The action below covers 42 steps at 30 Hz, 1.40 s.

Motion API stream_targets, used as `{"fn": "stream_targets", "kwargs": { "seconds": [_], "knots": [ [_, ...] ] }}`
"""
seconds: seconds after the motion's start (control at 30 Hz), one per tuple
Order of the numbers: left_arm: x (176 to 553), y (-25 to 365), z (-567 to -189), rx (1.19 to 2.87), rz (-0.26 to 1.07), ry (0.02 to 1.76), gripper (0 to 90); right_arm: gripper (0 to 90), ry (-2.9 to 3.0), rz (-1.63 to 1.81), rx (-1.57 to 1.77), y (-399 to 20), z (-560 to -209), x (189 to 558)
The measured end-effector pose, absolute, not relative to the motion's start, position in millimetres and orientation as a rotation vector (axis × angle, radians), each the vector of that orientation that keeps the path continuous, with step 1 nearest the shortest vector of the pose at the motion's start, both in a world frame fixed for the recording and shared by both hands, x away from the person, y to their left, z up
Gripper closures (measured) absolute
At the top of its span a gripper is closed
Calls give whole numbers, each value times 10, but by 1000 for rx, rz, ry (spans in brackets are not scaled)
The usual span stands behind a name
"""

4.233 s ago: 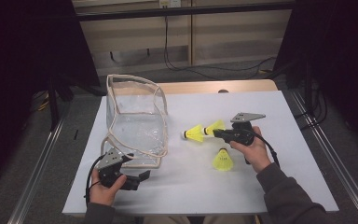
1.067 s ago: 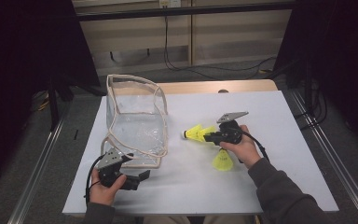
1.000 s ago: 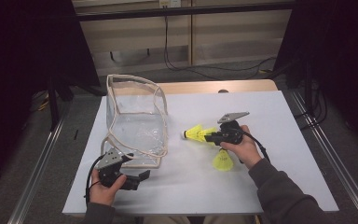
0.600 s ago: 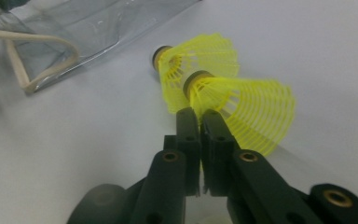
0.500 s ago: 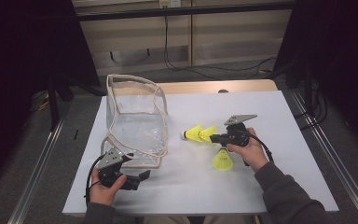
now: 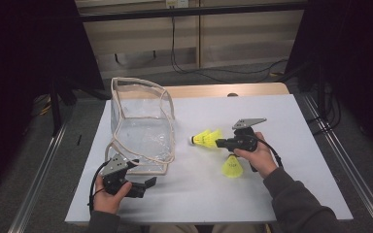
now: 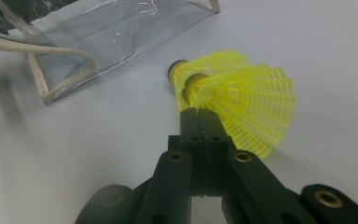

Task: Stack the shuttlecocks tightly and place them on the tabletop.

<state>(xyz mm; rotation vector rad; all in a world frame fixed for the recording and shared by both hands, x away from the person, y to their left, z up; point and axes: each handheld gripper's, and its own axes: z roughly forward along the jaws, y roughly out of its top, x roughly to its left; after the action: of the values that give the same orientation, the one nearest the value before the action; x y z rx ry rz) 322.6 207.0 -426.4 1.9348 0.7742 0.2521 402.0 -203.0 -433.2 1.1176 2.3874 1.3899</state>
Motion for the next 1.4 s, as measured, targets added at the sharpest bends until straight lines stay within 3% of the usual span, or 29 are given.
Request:
{"fn": "stream_targets", "kwargs": {
  "seconds": [1.1, 1.4],
  "knots": [
    [3233, 2071, -4273, 1934, 249, 777, 46, 898, 2417, 1360, 1106, -1952, -4408, 4060],
    [3227, 2083, -4258, 1925, 258, 776, 46, 806, 2415, 1343, 1120, -1951, -4413, 4063]
  ]
}}
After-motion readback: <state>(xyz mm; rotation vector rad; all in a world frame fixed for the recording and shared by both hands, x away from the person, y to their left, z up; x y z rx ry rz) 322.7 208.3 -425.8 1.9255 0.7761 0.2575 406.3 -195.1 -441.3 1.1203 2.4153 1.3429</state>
